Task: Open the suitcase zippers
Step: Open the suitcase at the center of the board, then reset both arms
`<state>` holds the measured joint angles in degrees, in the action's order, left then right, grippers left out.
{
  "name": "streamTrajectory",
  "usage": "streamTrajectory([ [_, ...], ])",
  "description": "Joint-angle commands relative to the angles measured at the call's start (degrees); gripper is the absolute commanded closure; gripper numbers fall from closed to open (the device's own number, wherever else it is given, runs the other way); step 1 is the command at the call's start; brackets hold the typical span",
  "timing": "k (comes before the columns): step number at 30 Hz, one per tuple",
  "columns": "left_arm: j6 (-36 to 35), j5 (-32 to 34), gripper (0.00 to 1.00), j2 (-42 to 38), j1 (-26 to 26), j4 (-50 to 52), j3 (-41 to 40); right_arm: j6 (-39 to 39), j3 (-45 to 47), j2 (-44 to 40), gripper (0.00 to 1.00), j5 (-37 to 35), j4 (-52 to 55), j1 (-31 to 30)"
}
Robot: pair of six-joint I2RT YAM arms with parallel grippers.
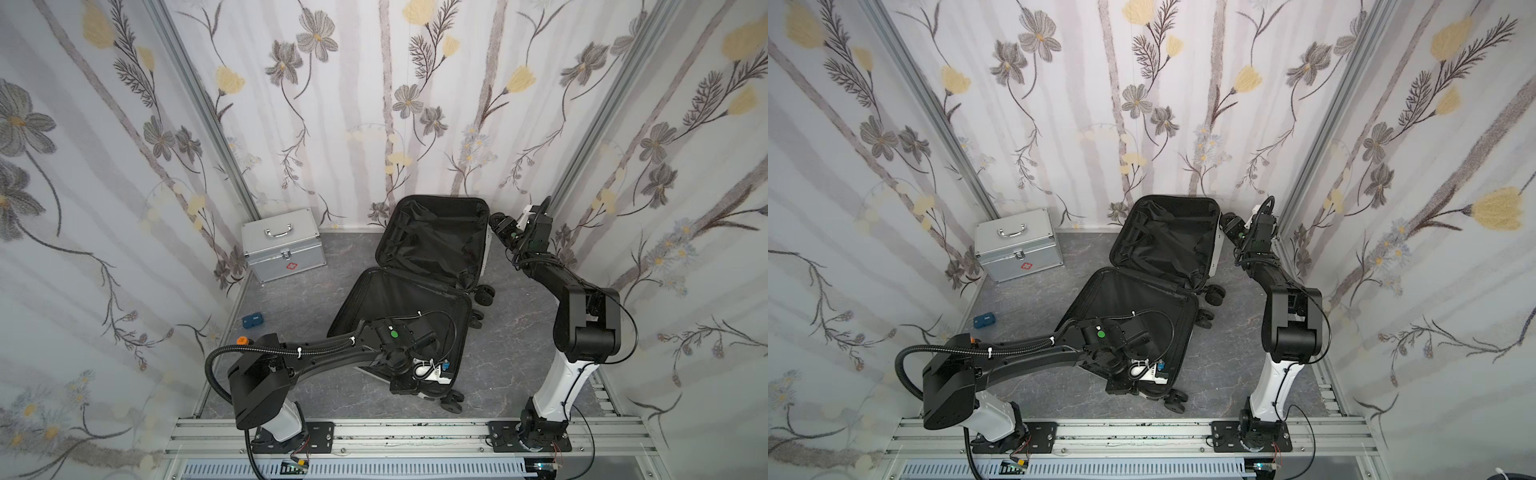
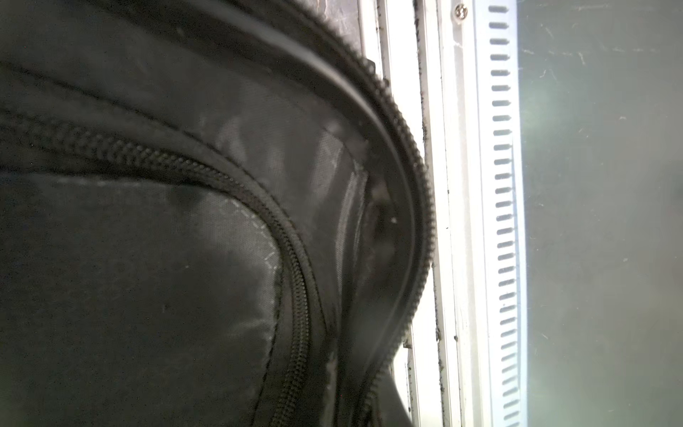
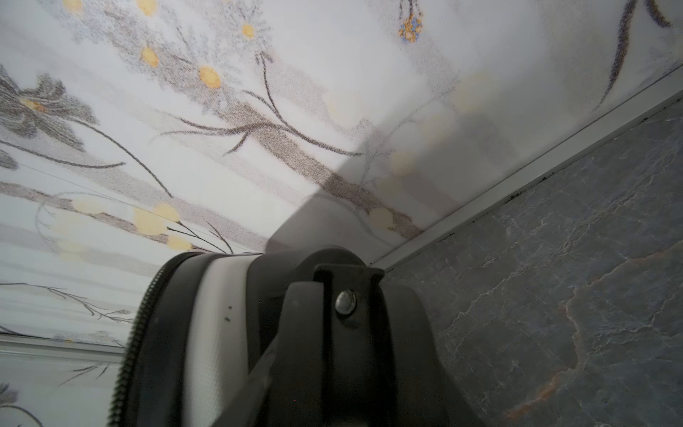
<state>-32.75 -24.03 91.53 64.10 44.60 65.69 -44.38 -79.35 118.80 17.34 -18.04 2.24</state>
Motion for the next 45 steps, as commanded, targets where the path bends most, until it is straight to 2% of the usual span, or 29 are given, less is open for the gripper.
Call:
streamTrajectory([
  [1,8.9,5.9,0.93,1.2,-0.4,-20.4,1.8,8.1,-0.2,0.7,0.48,3.6,9.7,-1.1],
  [8,12.1,10.2,0.9,3.0,-0.3,-23.3,3.0,11.7,-3.6,0.1,0.22,2.9,16.5,-1.5],
  [10,12.1,10.9,0.85,3.7,-0.3,-24.6,3.4,12.8,-3.3,-1.7,0.19,1.6,17.4,-1.5],
  [13,13.4,10.3,0.63,4.7,-0.4,-24.8,6.5,14.0,-0.7,-6.7,0.18,-0.8,17.1,-1.4],
  [16,15.3,10.7,0.31,3.1,-1.3,-26.0,7.3,14.3,4.6,-13.6,0.18,-2.4,14.0,-0.9],
  [17,16.4,10.5,0.02,1.8,-2.2,-26.7,6.8,14.8,6.7,-15.9,0.17,-3.0,13.0,-0.7],
  [20,20.4,12.0,0.0,-3.6,-6.2,-30.1,4.0,16.9,13.5,-23.6,0.11,-6.2,9.3,-0.4],
  [21,21.7,13.5,0.0,-6.0,-7.9,-31.8,2.4,18.0,15.7,-26.1,0.0,-7.2,7.7,-0.2],
  [25,28.3,21.6,0.0,-16.5,-16.9,-40.0,-5.5,21.9,26.8,-35.4,0.0,-11.6,-0.1,0.2],
  [29,32.6,39.5,0.0,-28.0,-27.5,-51.4,-18.2,26.6,40.7,-41.6,0.0,-16.2,-12.4,0.4],
  [31,31.4,46.6,0.0,-31.3,-33.1,-58.5,-24.8,28.1,46.5,-42.8,0.0,-17.5,-18.9,0.6],
  [34,26.4,55.9,0.0,-32.0,-38.8,-68.5,-33.4,29.9,53.3,-41.1,0.0,-17.3,-28.6,0.7],
  [35,25.9,56.5,0.0,-31.5,-40.6,-70.7,-35.3,30.2,54.6,-40.1,0.0,-16.9,-31.5,0.6],
  [37,27.7,55.9,0.0,-29.5,-45.2,-72.7,-38.3,32.5,53.8,-40.2,0.0,-16.4,-30.0,0.6],
  [40,30.8,50.5,0.0,-24.8,-50.7,-78.5,-42.7,33.6,56.1,-39.4,0.0,-17.8,-37.7,0.4],
  [42,32.0,47.3,0.0,-21.0,-53.2,-84.9,-45.1,34.2,56.1,-38.8,0.0,-17.8,-39.0,0.5],
  [45,30.0,46.0,0.0,-14.5,-54.9,-90.2,-45.3,34.1,55.5,-38.5,0.0,-19.2,-38.5,0.5],
])
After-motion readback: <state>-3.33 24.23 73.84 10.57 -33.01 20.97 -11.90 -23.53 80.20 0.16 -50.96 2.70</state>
